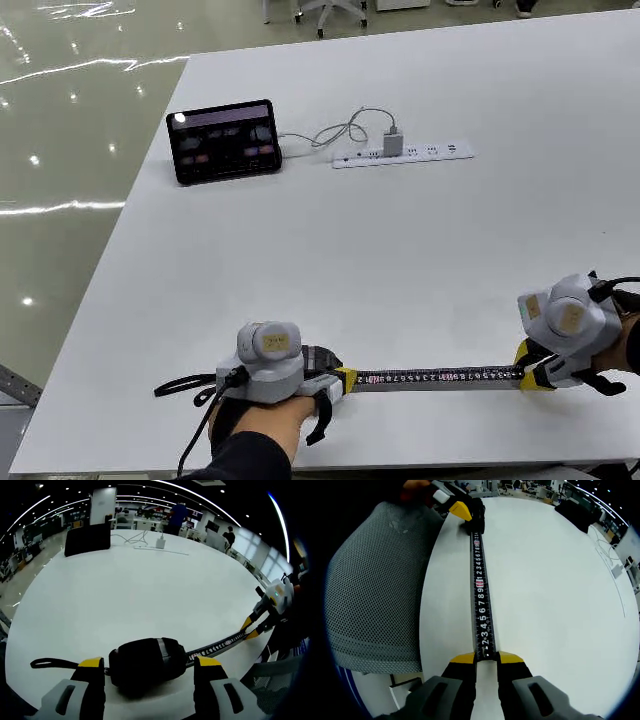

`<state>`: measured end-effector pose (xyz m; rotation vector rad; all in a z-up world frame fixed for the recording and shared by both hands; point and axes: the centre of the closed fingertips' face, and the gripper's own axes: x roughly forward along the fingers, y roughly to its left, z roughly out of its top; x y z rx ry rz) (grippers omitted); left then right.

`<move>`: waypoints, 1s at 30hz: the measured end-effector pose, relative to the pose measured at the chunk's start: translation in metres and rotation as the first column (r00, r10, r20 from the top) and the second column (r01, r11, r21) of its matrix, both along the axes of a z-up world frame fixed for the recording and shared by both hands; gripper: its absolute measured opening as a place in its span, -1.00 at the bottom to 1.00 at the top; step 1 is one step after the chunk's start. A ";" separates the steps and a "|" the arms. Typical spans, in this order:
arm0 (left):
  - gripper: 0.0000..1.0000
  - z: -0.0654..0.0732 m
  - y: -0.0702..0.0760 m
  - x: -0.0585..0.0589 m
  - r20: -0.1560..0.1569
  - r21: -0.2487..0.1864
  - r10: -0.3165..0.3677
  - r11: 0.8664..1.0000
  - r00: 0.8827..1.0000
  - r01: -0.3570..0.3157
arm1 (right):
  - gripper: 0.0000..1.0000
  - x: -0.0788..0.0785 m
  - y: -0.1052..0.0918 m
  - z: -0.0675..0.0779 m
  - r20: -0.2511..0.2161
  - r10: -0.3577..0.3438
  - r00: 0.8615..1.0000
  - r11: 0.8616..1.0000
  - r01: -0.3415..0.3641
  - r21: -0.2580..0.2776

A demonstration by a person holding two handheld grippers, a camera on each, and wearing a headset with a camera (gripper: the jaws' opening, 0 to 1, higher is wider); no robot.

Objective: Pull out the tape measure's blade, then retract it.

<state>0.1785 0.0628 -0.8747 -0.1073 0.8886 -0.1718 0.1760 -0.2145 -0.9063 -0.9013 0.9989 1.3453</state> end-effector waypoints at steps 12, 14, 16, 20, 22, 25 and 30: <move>0.23 -0.002 -0.002 0.003 -0.025 -0.048 0.049 0.998 0.998 -0.050 | -0.78 0.000 -0.001 -0.001 -0.009 -0.013 1.000 1.000 0.013 -0.004; 0.24 -0.001 -0.002 0.005 -0.020 -0.080 0.077 0.994 0.997 -0.079 | -0.79 0.001 -0.001 -0.001 -0.011 -0.013 1.000 1.000 0.013 -0.006; 0.18 -0.001 0.005 0.004 -0.022 -0.087 0.086 0.992 0.996 -0.087 | -0.79 0.000 -0.001 -0.001 -0.015 -0.018 1.000 1.000 0.018 -0.006; 0.16 0.000 0.000 0.003 -0.021 -0.085 0.075 0.993 0.997 -0.076 | -0.79 0.000 -0.001 -0.001 -0.015 -0.036 0.999 0.999 0.036 -0.003; 0.16 0.000 0.000 0.003 -0.020 -0.072 0.067 0.995 0.998 -0.068 | -0.79 -0.001 -0.001 -0.001 -0.009 -0.039 0.999 0.999 0.039 -0.001; 0.15 -0.001 -0.001 0.003 -0.017 -0.048 0.054 0.997 0.998 -0.054 | -0.79 -0.001 0.000 0.001 -0.008 -0.044 0.999 0.999 0.045 0.004; 0.15 -0.002 -0.001 0.004 -0.010 -0.008 0.033 0.999 0.999 -0.033 | -0.79 -0.004 0.003 0.004 -0.002 -0.042 0.999 0.999 0.042 0.003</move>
